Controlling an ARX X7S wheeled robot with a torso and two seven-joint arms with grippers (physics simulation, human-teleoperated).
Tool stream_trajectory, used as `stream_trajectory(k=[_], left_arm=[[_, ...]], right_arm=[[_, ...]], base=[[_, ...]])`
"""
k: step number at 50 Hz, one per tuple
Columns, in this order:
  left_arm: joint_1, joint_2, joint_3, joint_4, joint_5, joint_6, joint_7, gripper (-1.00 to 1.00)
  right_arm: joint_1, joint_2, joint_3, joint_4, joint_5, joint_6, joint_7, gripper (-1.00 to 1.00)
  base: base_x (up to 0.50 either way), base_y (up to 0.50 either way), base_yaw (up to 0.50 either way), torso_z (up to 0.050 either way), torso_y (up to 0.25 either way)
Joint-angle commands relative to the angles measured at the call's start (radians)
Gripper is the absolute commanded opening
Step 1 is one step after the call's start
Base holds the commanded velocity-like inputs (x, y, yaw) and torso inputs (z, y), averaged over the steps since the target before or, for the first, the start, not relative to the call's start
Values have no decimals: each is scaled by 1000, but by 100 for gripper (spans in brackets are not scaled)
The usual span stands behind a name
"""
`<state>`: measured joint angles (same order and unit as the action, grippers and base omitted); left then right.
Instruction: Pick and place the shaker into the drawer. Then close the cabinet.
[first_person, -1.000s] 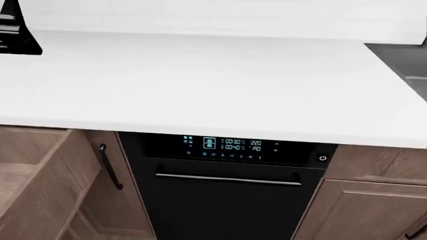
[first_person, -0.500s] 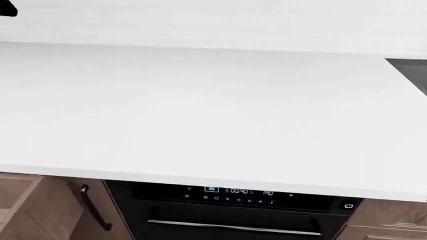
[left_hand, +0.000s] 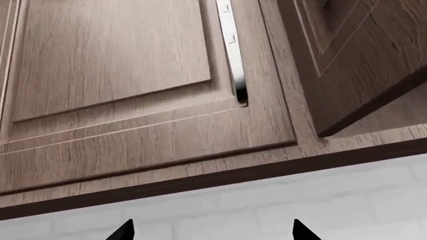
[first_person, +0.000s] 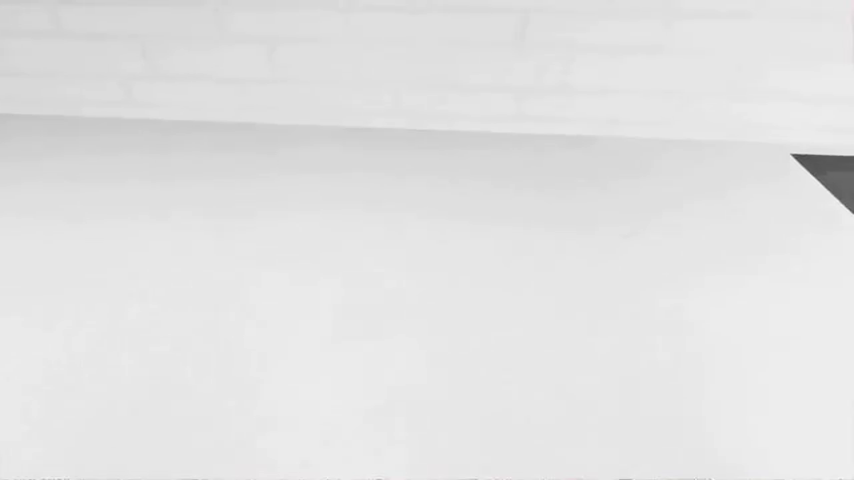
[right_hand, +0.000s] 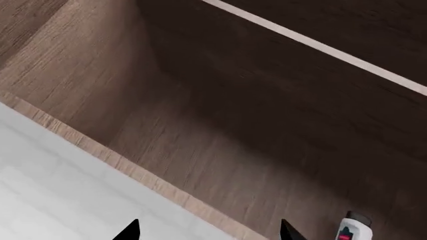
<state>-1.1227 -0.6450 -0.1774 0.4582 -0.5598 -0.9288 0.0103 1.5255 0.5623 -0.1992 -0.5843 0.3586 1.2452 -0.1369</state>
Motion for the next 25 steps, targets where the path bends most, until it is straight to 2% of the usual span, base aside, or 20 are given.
stream_trajectory(k=[1, 7, 12, 16, 19, 25], left_arm=[[-19, -3, -7, 15, -9, -12, -10, 100], [-67, 11, -10, 17, -24, -63, -47, 100], [-181, 29, -10, 13, -56, -166, -102, 100], [-369, 54, 20, 31, -111, -258, -124, 100], [-549, 88, 83, -12, -121, -296, -134, 100], [-830, 174, 246, -179, -77, -242, -84, 100]], right_arm=[[8, -17, 26, -11, 6, 2, 15, 100], [47, -27, 26, -16, 3, 77, 45, 100], [92, -47, 40, -25, 18, 187, 61, 100], [174, -74, 37, 0, 13, 281, 93, 100], [223, -85, 32, 9, 18, 312, 103, 100], [241, -57, 48, 23, 167, 324, 224, 100]], base=[[0, 0, 0, 0, 0], [0, 0, 0, 0, 0], [0, 0, 0, 0, 0], [0, 0, 0, 0, 0], [0, 0, 0, 0, 0], [0, 0, 0, 0, 0]])
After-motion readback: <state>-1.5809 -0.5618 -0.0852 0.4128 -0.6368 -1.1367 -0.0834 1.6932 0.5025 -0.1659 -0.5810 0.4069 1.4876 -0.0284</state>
